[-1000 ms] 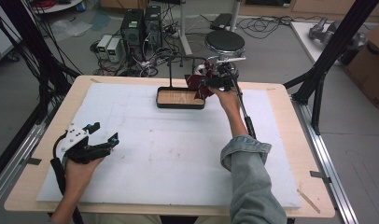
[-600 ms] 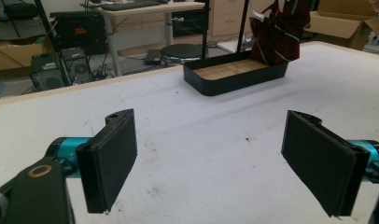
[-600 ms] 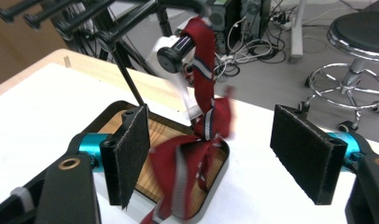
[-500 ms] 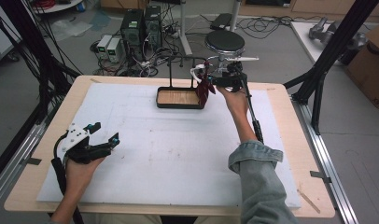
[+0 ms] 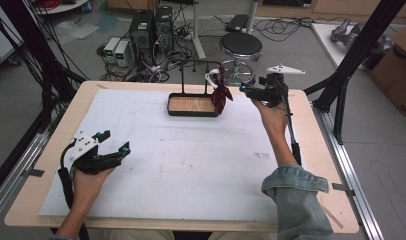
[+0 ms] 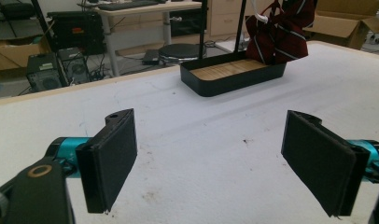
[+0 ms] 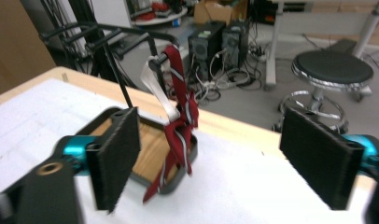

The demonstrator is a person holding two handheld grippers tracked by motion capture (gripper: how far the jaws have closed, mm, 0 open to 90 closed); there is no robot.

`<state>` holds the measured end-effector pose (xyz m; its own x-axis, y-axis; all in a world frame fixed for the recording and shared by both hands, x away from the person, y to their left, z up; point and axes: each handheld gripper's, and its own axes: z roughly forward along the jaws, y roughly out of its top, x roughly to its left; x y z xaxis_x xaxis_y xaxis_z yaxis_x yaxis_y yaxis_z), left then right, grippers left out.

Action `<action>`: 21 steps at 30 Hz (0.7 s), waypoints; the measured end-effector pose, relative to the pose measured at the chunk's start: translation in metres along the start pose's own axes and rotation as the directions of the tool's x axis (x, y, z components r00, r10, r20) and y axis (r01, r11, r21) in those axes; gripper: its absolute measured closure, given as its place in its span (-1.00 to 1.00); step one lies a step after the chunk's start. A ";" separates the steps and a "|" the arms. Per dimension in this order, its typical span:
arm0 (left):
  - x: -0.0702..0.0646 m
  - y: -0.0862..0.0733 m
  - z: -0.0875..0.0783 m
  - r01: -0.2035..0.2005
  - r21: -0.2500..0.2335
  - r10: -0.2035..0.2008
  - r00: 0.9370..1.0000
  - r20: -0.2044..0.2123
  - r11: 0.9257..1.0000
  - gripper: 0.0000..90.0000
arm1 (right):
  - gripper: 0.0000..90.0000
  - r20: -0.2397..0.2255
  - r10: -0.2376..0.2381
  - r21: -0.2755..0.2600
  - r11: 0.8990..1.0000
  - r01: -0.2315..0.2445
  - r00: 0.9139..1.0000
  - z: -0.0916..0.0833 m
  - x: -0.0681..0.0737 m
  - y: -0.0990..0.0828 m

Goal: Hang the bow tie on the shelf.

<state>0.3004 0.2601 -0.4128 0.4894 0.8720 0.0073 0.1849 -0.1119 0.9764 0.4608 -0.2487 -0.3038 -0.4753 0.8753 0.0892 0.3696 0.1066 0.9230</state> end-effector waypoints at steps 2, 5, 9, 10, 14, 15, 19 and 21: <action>-0.001 0.001 0.002 0.001 0.001 -0.001 1.000 0.003 1.000 -0.59 | -0.61 0.004 0.003 -0.011 1.000 -0.003 1.000 -0.012 -0.002 -0.001; -0.003 0.001 0.006 -0.004 0.004 0.004 1.000 0.012 1.000 -0.59 | -0.61 0.031 -0.025 -0.045 0.999 0.026 0.999 -0.027 -0.002 -0.005; -0.004 0.001 0.010 -0.003 0.004 0.003 1.000 0.020 1.000 -0.59 | -0.67 0.039 -0.032 -0.048 0.998 0.034 0.999 -0.045 -0.004 -0.008; -0.004 0.002 0.011 -0.008 0.006 0.008 1.000 0.021 1.000 -0.59 | -0.67 0.043 -0.031 -0.066 0.997 0.034 0.999 -0.050 -0.003 -0.010; -0.005 0.002 0.014 -0.003 0.003 0.003 1.000 0.025 1.000 -0.59 | -0.69 0.046 -0.040 -0.093 0.995 0.044 0.998 -0.066 0.000 -0.015; -0.005 0.002 0.014 -0.005 0.004 0.005 1.000 0.027 1.000 -0.59 | -0.70 0.043 -0.040 -0.103 0.994 0.044 0.998 -0.070 0.000 -0.017; -0.004 0.002 0.014 -0.005 0.006 0.004 1.000 0.025 1.000 -0.59 | -0.73 0.034 -0.047 -0.137 0.989 0.051 0.998 -0.087 0.002 -0.027; -0.004 0.002 0.014 -0.008 0.007 0.007 1.000 0.024 1.000 -0.59 | -0.73 0.030 -0.043 -0.152 0.987 0.047 0.999 -0.095 0.003 -0.032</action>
<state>0.3104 0.2497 -0.4134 0.5111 0.8594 0.0092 0.1874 -0.1219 0.9747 0.3722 -0.2945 -0.2977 -0.4670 0.8834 0.0379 0.2210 0.0752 0.9724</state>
